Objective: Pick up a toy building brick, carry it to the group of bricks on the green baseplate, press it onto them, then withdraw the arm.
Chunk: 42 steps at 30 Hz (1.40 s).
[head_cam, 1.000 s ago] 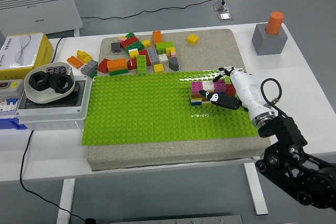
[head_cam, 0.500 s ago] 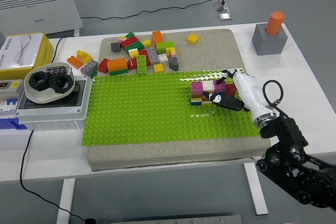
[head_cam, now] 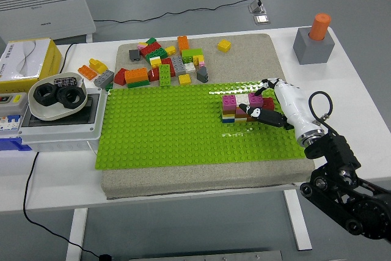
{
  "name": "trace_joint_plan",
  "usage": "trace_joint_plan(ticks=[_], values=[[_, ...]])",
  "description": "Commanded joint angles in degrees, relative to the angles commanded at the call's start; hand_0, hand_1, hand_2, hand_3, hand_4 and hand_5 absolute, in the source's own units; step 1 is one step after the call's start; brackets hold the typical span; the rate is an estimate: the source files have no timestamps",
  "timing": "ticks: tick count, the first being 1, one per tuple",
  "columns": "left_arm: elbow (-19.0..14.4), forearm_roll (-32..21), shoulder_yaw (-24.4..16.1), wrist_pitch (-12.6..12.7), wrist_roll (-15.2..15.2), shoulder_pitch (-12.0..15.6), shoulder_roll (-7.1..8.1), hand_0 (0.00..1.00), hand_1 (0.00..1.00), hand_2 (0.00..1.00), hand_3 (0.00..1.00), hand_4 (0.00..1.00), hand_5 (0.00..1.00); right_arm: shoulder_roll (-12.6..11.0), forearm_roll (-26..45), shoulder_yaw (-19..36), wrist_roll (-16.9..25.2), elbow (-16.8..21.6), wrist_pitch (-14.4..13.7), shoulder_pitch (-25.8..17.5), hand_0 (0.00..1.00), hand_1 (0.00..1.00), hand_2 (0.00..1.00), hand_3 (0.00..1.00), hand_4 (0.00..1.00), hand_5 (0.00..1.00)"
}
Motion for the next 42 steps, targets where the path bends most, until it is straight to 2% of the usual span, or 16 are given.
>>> trace_joint_plan(ticks=[42], values=[[0.0, 0.3, -0.7, 0.0, 0.1, -0.1, -0.09, 0.697, 0.55, 0.651, 0.827, 0.998, 0.998, -0.3, 0.0, -0.8, -0.2, -1.0, 0.5, -0.1, 0.766, 0.79, 0.83, 0.558, 0.903, 0.648]])
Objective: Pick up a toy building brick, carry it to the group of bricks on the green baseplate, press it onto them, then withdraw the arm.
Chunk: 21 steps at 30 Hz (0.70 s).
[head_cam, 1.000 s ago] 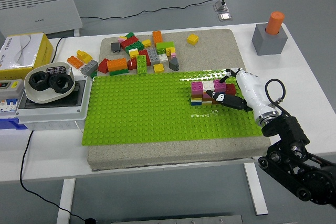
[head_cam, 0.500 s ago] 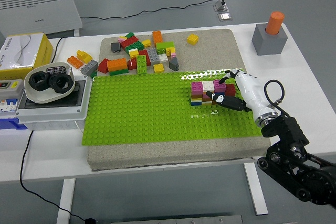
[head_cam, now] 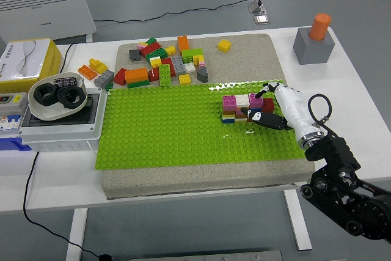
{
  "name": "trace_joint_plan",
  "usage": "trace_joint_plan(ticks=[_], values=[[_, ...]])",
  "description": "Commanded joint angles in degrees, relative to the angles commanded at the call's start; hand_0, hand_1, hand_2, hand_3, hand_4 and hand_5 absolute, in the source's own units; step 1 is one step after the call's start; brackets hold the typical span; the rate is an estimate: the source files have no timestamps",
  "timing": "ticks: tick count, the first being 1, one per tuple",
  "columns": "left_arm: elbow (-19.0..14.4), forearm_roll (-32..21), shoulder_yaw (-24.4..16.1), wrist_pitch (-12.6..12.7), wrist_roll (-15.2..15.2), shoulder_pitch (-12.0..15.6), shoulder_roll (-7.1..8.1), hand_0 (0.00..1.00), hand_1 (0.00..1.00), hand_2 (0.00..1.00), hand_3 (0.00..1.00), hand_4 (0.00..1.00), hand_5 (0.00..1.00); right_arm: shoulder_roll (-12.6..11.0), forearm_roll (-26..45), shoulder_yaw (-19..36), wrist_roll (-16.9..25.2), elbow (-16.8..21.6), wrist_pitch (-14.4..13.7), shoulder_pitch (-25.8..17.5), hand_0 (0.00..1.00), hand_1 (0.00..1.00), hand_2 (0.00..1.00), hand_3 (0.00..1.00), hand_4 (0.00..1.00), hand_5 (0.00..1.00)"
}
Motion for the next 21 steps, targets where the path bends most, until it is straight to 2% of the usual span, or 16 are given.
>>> trace_joint_plan(ticks=[21], values=[[0.0, 0.6, -0.7, 0.0, 0.1, 0.0, -0.16, 0.697, 0.55, 0.652, 0.828, 0.998, 0.998, -0.4, 0.1, -0.1, 0.2, 1.1, -0.1, -1.0, 0.767, 0.788, 0.829, 0.564, 0.9, 0.647]])
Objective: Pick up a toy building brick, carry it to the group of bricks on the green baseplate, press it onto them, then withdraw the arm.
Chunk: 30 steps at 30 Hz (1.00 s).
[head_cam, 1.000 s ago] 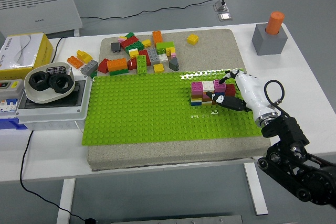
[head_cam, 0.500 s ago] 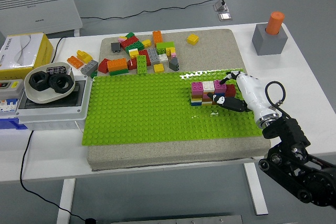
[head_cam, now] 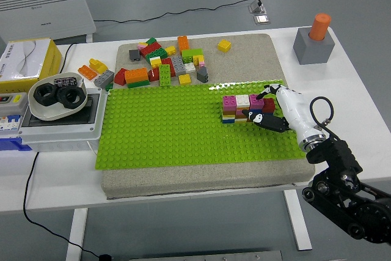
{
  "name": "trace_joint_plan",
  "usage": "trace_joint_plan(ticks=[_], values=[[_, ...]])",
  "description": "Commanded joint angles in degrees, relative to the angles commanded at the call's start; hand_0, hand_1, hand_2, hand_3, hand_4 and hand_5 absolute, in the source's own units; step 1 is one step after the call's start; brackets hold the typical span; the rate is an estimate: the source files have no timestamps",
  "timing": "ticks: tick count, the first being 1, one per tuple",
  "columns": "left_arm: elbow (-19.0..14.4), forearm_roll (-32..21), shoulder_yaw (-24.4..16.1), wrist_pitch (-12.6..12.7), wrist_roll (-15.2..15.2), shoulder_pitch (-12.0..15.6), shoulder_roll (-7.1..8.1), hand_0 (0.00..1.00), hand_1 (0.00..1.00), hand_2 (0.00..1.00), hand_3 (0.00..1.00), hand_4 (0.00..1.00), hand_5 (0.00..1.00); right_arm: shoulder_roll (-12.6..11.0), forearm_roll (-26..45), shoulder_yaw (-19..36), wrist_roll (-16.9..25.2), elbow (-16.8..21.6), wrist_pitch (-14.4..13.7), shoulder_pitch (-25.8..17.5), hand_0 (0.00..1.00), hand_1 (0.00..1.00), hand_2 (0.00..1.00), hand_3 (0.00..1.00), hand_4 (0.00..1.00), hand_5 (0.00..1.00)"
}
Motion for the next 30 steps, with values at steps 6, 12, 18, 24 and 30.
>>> trace_joint_plan(ticks=[6, 12, 18, 24, 30], values=[[0.0, 0.1, 0.0, 0.0, 0.0, 0.0, -0.01, 0.697, 0.551, 0.653, 0.829, 0.998, 0.998, 0.0, -0.1, -0.6, 0.0, 0.3, 0.0, 0.2, 0.767, 0.789, 0.829, 0.564, 0.899, 0.645], [0.0, 0.2, -0.1, 0.1, 0.0, 0.0, -0.02, 0.697, 0.551, 0.653, 0.829, 0.998, 0.998, 0.2, -0.2, -1.0, -0.2, 0.0, 0.1, 0.6, 0.767, 0.788, 0.828, 0.57, 0.899, 0.644], [0.0, 0.3, -0.2, 0.1, 0.0, 0.1, -0.02, 0.698, 0.551, 0.653, 0.829, 0.998, 0.998, 0.1, -0.3, -1.2, -0.2, -0.2, 0.2, 0.7, 0.767, 0.789, 0.828, 0.57, 0.899, 0.644], [0.0, 0.3, -0.2, 0.1, 0.1, 0.1, -0.03, 0.697, 0.552, 0.653, 0.829, 0.998, 0.998, 0.1, -0.6, -1.4, -0.3, -0.4, 0.3, 0.7, 0.767, 0.787, 0.827, 0.57, 0.899, 0.645], [0.0, 0.1, 0.0, 0.0, 0.0, 0.2, -0.01, 0.698, 0.553, 0.655, 0.829, 0.998, 0.998, 0.0, -0.9, -1.3, -0.4, -0.4, 0.3, 0.6, 0.767, 0.788, 0.828, 0.569, 0.899, 0.646]])
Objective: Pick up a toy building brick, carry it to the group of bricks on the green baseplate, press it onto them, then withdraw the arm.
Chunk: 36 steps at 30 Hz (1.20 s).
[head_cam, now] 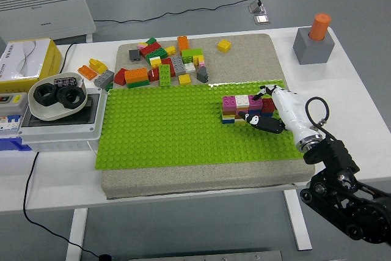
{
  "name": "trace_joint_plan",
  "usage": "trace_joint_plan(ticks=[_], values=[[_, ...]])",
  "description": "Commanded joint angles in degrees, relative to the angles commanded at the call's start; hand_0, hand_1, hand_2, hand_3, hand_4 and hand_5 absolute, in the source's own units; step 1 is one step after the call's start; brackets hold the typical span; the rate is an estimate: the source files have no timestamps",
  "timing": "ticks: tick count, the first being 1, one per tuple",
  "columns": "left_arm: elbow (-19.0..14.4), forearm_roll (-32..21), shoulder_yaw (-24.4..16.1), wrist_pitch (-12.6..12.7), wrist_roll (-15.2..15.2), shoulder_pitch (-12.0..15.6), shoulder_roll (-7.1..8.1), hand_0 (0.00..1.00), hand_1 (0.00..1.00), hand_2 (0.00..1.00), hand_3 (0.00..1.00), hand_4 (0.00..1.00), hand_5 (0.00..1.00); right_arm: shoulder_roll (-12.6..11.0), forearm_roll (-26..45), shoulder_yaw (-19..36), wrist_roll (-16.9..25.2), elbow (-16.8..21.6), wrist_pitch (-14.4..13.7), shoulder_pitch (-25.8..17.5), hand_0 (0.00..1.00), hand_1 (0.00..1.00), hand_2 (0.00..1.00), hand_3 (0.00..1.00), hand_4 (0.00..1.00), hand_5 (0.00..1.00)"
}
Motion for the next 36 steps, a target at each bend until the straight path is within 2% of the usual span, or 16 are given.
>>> trace_joint_plan(ticks=[23, 29, 30, 35, 36], values=[[0.0, -0.2, 0.1, -0.1, -0.1, 0.1, 0.03, 0.698, 0.553, 0.654, 0.829, 0.998, 0.998, -0.4, 2.9, 1.7, 2.4, 2.4, -1.3, 0.2, 0.768, 0.788, 0.827, 0.569, 0.899, 0.646], [0.0, 2.1, -2.2, -0.2, 0.5, -0.1, -0.18, 0.698, 0.552, 0.654, 0.829, 0.998, 0.998, -0.7, 11.6, 5.0, 8.9, 4.8, -4.9, -2.6, 0.767, 0.784, 0.822, 0.568, 0.898, 0.646], [0.0, 2.5, -2.7, -0.2, 0.7, -0.2, -0.23, 0.698, 0.553, 0.654, 0.829, 0.998, 0.998, -0.8, 13.3, 5.9, 10.1, 5.4, -5.3, -3.3, 0.741, 0.732, 0.773, 0.584, 0.894, 0.643], [0.0, 6.1, -6.4, -0.1, 1.4, -0.5, -0.68, 0.698, 0.553, 0.654, 0.829, 0.998, 0.998, -1.2, 20.9, 11.4, 16.0, 9.0, -5.6, -7.9, 0.741, 0.732, 0.773, 0.584, 0.894, 0.643], [0.0, 7.3, -7.6, -0.1, 1.8, -0.7, -0.79, 0.698, 0.548, 0.649, 0.817, 0.998, 0.998, -1.3, 22.1, 12.3, 16.8, 9.5, -5.6, -8.6, 0.709, 0.697, 0.738, 0.641, 0.879, 0.627]])
